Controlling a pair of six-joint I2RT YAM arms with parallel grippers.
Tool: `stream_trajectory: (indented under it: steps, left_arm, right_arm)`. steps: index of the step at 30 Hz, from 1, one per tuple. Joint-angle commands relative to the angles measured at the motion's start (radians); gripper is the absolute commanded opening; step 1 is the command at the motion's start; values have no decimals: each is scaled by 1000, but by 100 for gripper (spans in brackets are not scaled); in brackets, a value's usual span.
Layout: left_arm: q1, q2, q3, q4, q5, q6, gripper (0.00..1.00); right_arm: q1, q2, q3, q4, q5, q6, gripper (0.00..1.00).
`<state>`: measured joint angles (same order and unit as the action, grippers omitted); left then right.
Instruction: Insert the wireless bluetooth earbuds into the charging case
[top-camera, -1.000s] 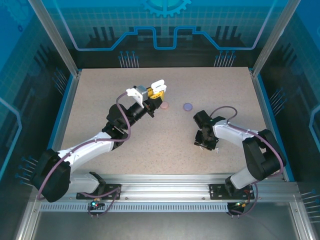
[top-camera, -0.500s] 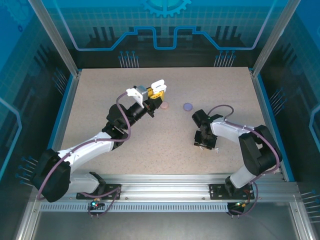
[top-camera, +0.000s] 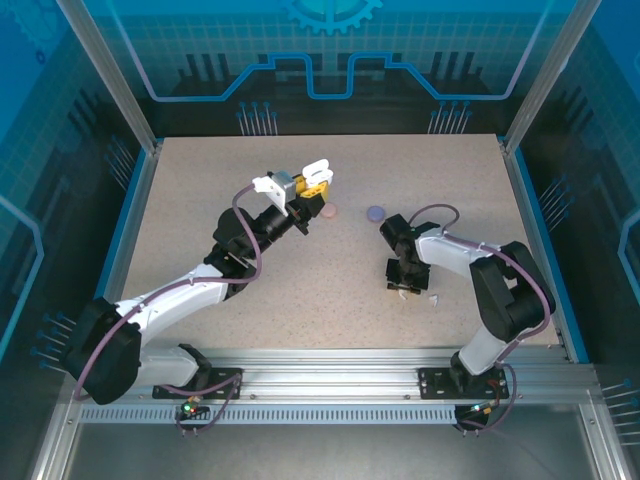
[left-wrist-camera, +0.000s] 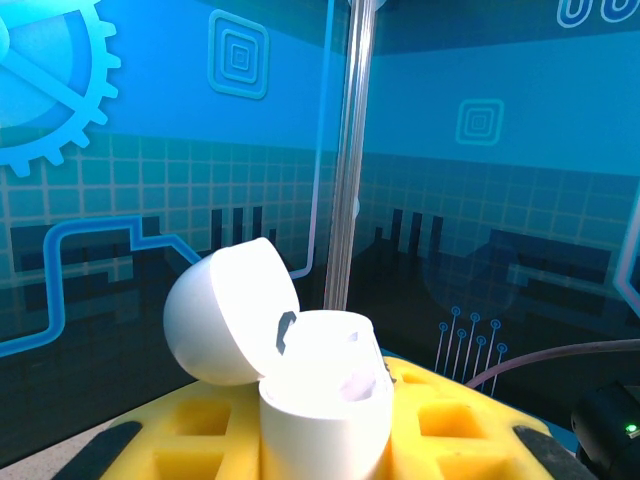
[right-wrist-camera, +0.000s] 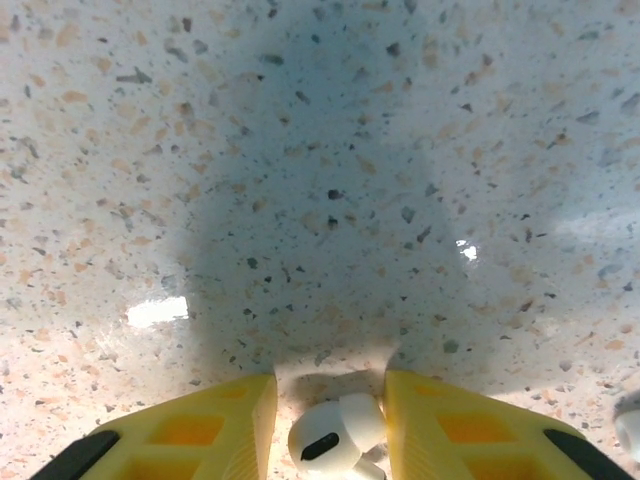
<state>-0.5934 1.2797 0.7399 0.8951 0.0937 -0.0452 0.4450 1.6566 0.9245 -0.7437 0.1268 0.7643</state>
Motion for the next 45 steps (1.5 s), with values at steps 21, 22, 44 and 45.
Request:
stream_trajectory:
  steps: [21, 22, 44, 45]
  left_arm:
    - [-8, -18, 44, -2, 20, 36, 0]
    - [-9, -17, 46, -6, 20, 35, 0]
    - [-11, 2, 58, -7, 27, 4, 0]
    - [-12, 4, 60, -7, 29, 4, 0]
  right_arm:
    - [4, -247, 28, 28, -42, 21, 17]
    - [3, -260, 33, 27, -44, 21, 17]
    - [49, 85, 135, -45, 8, 249, 20]
    - [49, 94, 141, -51, 3, 264, 21]
